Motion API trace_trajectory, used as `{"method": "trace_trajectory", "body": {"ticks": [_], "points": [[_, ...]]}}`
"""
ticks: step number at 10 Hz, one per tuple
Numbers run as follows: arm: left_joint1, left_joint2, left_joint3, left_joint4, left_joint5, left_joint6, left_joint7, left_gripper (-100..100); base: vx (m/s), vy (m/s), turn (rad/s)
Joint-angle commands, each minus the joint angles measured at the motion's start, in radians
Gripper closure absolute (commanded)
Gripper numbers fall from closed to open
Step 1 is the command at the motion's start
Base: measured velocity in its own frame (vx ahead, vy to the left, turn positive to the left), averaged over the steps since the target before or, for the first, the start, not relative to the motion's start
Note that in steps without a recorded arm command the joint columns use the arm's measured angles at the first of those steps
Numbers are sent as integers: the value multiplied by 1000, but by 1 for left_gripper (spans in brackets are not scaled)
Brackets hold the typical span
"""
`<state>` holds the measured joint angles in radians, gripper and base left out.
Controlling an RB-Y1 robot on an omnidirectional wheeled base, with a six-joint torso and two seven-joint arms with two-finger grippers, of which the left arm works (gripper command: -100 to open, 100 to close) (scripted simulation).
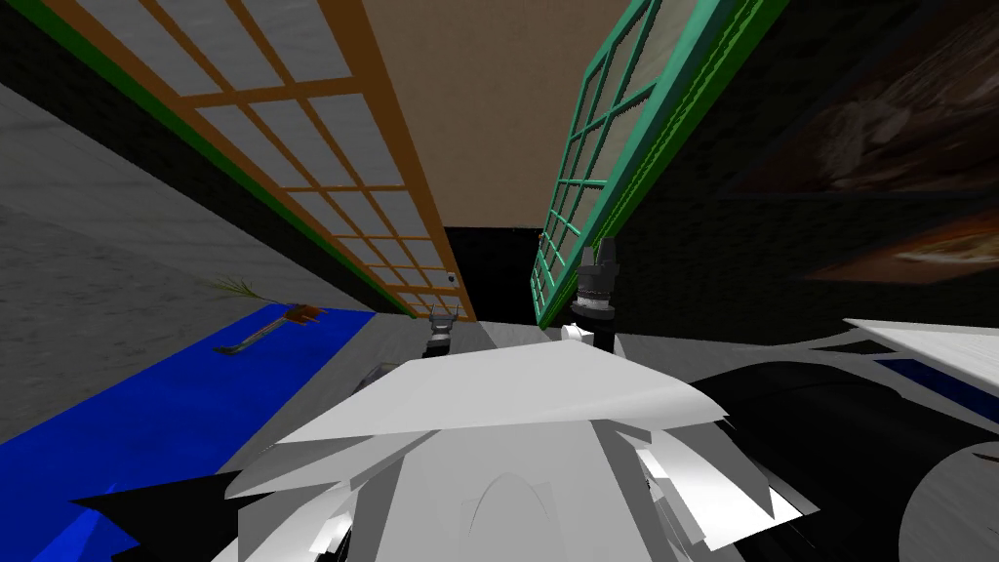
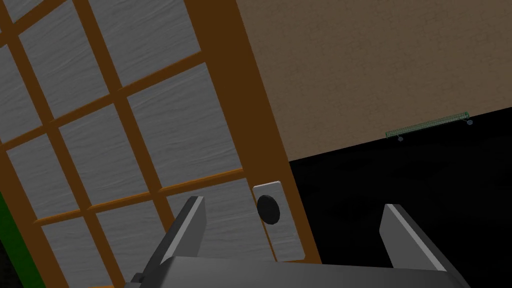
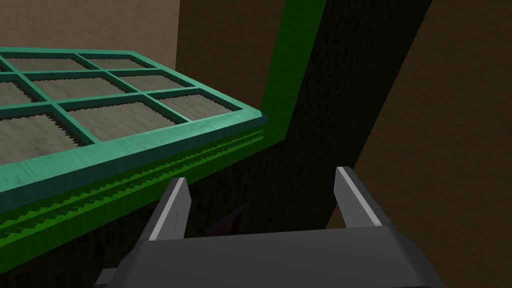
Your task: Push the door open
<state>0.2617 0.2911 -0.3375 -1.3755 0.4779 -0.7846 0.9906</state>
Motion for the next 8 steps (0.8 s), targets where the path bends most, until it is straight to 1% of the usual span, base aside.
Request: {"method": "trace_trajectory", "body": {"ticks": [1, 5, 6, 7, 8], "points": [[-11, 5, -14, 40, 19, -15, 32, -100, 64, 70, -140], [-29, 26, -42, 114, 66, -38, 105, -100, 65, 72, -132], [-34, 30, -48, 131, 77, -43, 122, -100, 55, 81, -87], [-42, 40, -61, 165, 98, -54, 155, -100, 57, 109, -177], [-46, 44, -67, 183, 109, -59, 172, -100, 70, 98, -168]]}}
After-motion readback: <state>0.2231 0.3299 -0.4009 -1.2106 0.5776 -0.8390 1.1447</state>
